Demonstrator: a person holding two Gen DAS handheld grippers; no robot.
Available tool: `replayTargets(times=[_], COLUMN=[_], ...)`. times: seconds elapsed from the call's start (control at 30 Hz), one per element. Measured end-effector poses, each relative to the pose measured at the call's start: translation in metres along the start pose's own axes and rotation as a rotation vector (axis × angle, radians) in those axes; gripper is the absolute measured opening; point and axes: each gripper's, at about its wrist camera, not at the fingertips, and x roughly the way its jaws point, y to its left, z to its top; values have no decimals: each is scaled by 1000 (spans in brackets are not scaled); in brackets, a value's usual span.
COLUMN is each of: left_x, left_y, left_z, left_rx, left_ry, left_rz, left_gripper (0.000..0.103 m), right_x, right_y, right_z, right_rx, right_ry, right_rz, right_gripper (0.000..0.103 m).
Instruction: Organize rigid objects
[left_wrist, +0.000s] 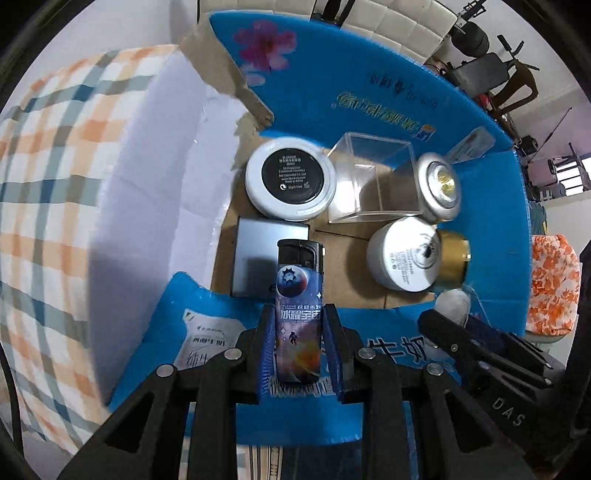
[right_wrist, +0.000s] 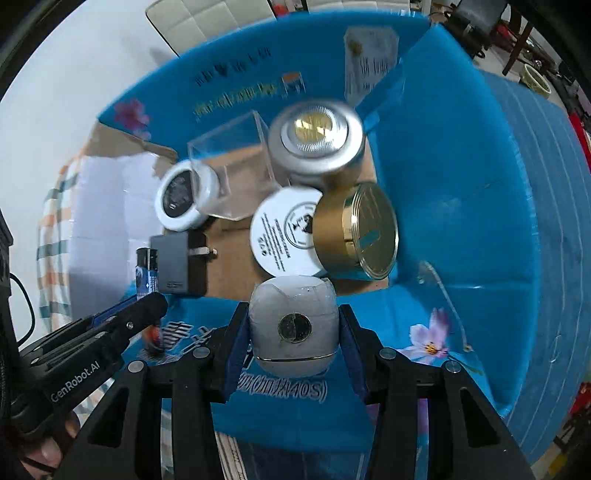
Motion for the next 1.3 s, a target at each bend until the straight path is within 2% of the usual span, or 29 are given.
replayTargets(times=[0.23,0.6,0.73,0.77,0.83,0.9,0.93,1.0,1.1,1.23,1.3], left_x=[17,15,2,-1,-10,-23,-28,-39,-50,-64,-81], left_y=[-1,-13,-19,-21,-25,-27,-27,-27,-25,-24,-28], left_z=[3,5,3,2,1,-1,-1,-2,-3,-10,-16], left_rx=[13,48,66,71,86,87,83,69,56,54,54], left_ry=[27,23,3,-2,-21,-59,-70,-103,-115,-111,-138], left_rz=[-7,35,100,119,155,165,160,154,175,180,186], left_gripper=[23,23,23,25,37,68,74,85,103,103,103], right_x=[25,34,26,24,17,7,2,-11,-24,-45,-70], right_y=[-2,5,-2,-2,-5,-8,-9,-10,-14,-16,-13], right_z=[3,6,3,3,1,-2,-3,-6,-8,-10,-18], right_rx=[17,13,8,2,-5,-14,-17,-26,-33,-29,-34], right_ry=[18,13,21,19,9,-5,-13,-30,-53,-74,-91], right_rz=[-26,-77,-95,-108,-118,-139,-143,-172,-187,-185,-179], right_gripper=[49,50,52,57,64,79,83,99,103,103,103])
